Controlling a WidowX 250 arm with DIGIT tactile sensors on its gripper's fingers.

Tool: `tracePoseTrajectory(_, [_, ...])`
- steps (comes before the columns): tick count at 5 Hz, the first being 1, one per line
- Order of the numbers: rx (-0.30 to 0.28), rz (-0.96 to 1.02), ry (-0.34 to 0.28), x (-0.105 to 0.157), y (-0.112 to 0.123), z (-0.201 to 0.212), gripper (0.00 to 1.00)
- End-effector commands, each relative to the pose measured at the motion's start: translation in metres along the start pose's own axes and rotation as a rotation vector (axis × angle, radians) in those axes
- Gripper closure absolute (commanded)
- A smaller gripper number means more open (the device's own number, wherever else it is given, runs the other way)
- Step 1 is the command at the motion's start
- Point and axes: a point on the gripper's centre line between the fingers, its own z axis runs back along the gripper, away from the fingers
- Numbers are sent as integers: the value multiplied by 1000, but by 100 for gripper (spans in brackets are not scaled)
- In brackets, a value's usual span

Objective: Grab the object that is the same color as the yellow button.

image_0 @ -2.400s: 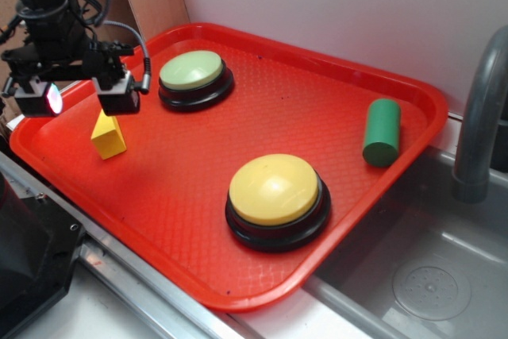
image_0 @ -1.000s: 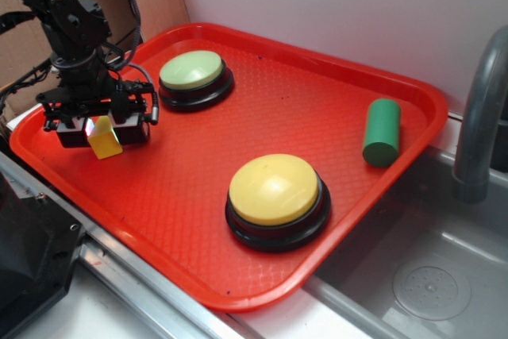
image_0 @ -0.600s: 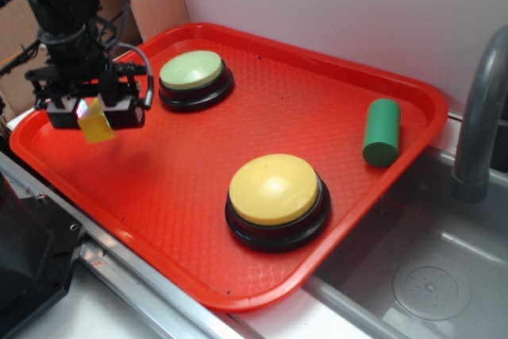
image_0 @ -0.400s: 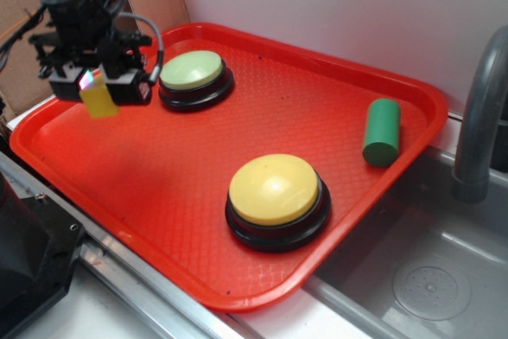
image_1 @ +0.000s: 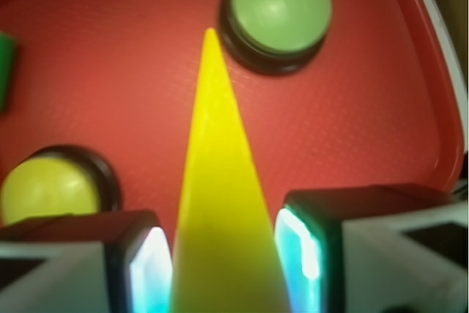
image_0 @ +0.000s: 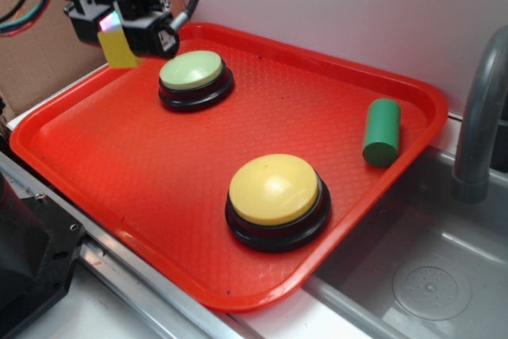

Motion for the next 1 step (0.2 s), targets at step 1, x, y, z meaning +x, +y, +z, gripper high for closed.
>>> tracePoseTrajectory(1, [-16,-3,-82,1,-10,24,100])
